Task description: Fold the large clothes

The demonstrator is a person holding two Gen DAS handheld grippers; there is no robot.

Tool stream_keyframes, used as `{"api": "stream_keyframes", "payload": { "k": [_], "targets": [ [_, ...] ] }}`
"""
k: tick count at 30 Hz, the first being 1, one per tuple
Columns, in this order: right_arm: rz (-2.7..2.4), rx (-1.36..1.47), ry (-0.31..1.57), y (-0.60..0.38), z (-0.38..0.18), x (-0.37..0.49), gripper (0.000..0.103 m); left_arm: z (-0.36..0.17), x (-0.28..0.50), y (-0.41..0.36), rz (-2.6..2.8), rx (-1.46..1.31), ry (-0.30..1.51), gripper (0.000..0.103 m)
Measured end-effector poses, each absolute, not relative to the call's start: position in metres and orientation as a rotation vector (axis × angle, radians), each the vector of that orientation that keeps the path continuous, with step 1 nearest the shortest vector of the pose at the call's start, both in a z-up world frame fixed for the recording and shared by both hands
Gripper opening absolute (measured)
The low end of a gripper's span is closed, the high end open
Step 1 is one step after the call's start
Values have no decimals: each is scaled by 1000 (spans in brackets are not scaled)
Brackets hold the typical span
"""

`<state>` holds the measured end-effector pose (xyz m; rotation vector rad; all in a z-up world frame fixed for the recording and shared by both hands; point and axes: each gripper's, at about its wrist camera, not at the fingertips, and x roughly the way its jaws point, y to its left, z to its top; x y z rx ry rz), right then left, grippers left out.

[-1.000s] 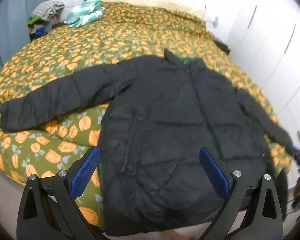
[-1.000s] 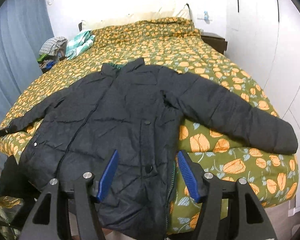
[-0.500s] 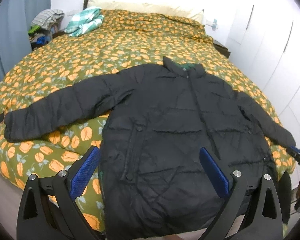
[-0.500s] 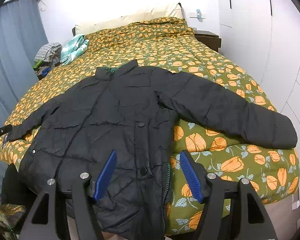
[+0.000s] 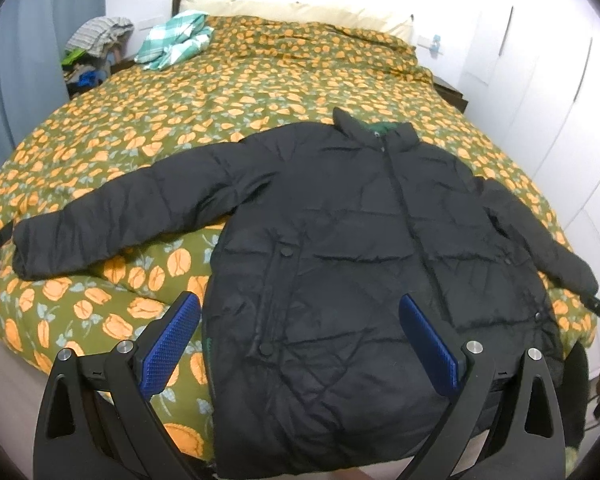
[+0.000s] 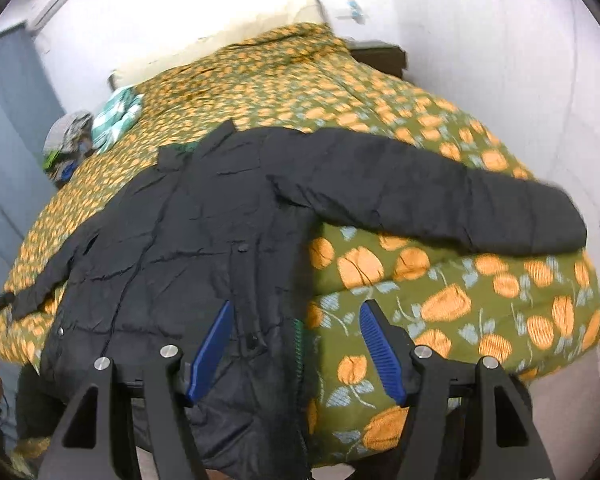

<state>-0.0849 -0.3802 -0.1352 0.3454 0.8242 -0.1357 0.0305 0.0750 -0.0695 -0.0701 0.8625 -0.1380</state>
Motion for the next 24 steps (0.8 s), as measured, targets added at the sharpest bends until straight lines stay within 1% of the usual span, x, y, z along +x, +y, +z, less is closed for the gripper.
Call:
{"api": "stream_keyframes", "payload": {
  "k": [7, 11, 18, 24],
  "targets": [
    [-240, 432, 830, -410, -150, -95, 67, -71, 30, 71, -127, -41, 866, 100],
    [-337, 488, 780, -444, -152, -100, 67, -72, 30, 72, -126, -43, 863, 100],
    [-476, 703, 685, -528, -168, -112, 67, -75, 30, 68, -121, -39, 885, 100],
    [-537, 946, 615, -606, -201, -100, 67, -70, 28, 62, -115, -18, 879, 100]
  ]
}}
